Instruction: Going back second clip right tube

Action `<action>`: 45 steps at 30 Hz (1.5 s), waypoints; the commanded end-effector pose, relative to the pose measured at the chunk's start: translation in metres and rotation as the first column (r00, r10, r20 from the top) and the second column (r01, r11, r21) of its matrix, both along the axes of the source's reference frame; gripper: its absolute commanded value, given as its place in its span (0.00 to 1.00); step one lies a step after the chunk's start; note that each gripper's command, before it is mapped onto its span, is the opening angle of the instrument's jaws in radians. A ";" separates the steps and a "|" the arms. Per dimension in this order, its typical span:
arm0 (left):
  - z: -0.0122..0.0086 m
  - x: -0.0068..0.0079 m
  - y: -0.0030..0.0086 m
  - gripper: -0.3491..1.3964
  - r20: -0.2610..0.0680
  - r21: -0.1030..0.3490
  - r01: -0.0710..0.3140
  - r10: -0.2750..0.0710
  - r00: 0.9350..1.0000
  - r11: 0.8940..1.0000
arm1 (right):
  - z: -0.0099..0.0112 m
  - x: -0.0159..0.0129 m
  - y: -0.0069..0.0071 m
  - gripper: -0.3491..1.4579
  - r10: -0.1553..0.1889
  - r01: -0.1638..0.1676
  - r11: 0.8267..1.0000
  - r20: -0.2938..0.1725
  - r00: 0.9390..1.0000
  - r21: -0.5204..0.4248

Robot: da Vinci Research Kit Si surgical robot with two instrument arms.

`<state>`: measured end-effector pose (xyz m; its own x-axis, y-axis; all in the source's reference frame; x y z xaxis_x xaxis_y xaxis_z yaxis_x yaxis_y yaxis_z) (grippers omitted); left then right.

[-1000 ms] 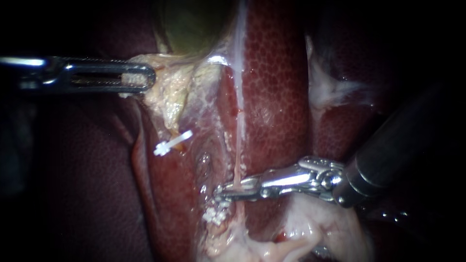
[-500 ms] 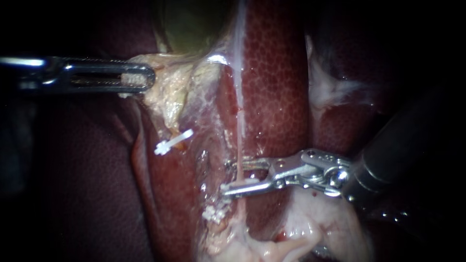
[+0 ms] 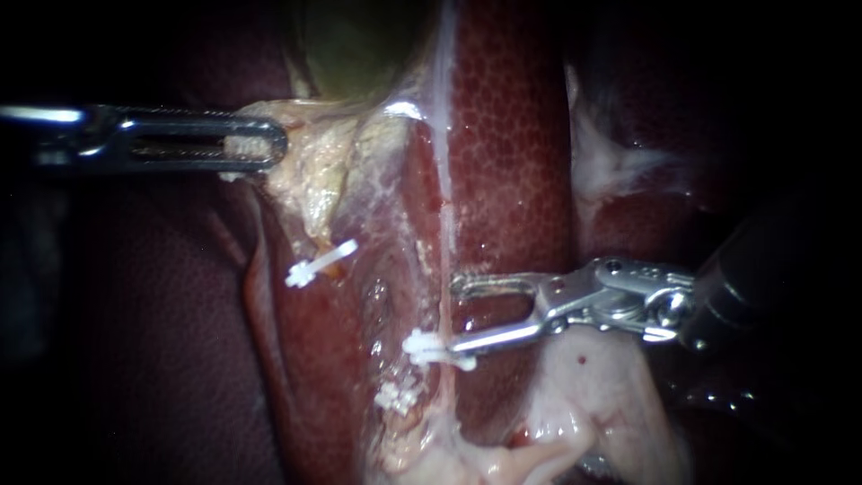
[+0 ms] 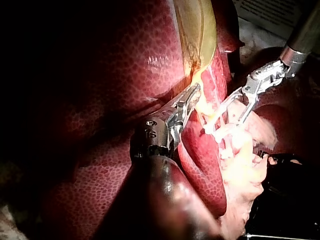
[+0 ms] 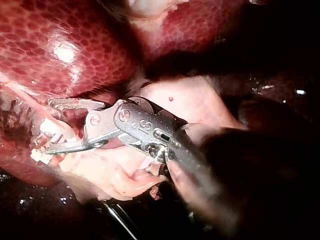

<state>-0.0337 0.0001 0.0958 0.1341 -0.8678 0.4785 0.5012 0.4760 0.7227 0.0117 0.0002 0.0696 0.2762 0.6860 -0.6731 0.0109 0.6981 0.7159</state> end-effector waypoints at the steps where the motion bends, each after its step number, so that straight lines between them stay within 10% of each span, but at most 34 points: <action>1: -0.0001 0.0000 0.0000 0.08 0.000 0.000 -0.001 0.001 1.000 1.000 | -0.0006 -0.0004 0.0004 0.52 -0.004 0.004 1.000 -0.004 1.000 -0.012; 13: 0.0002 -0.0001 -0.0002 0.08 -0.001 -0.002 0.000 0.000 1.000 1.000 | -0.0072 -0.0024 0.0027 0.52 -0.061 0.052 0.982 -0.047 0.997 -0.181; 31: 0.0069 -0.0038 -0.0024 0.08 -0.021 -0.009 -0.029 0.029 0.999 1.000 | -0.0089 -0.0035 0.0033 0.52 -0.094 0.078 0.977 -0.072 0.993 -0.200; 45: 0.0077 -0.0053 -0.0029 0.09 -0.018 -0.008 -0.040 0.040 0.999 0.999 | -0.0097 -0.0040 0.0037 0.52 -0.094 0.078 0.978 -0.077 0.993 -0.194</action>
<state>-0.0390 -0.0028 0.1035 0.1772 -0.8576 0.4828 0.4949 0.5017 0.7095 0.0077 0.0040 0.0599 0.2644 0.5192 -0.8127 0.1313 0.8155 0.5637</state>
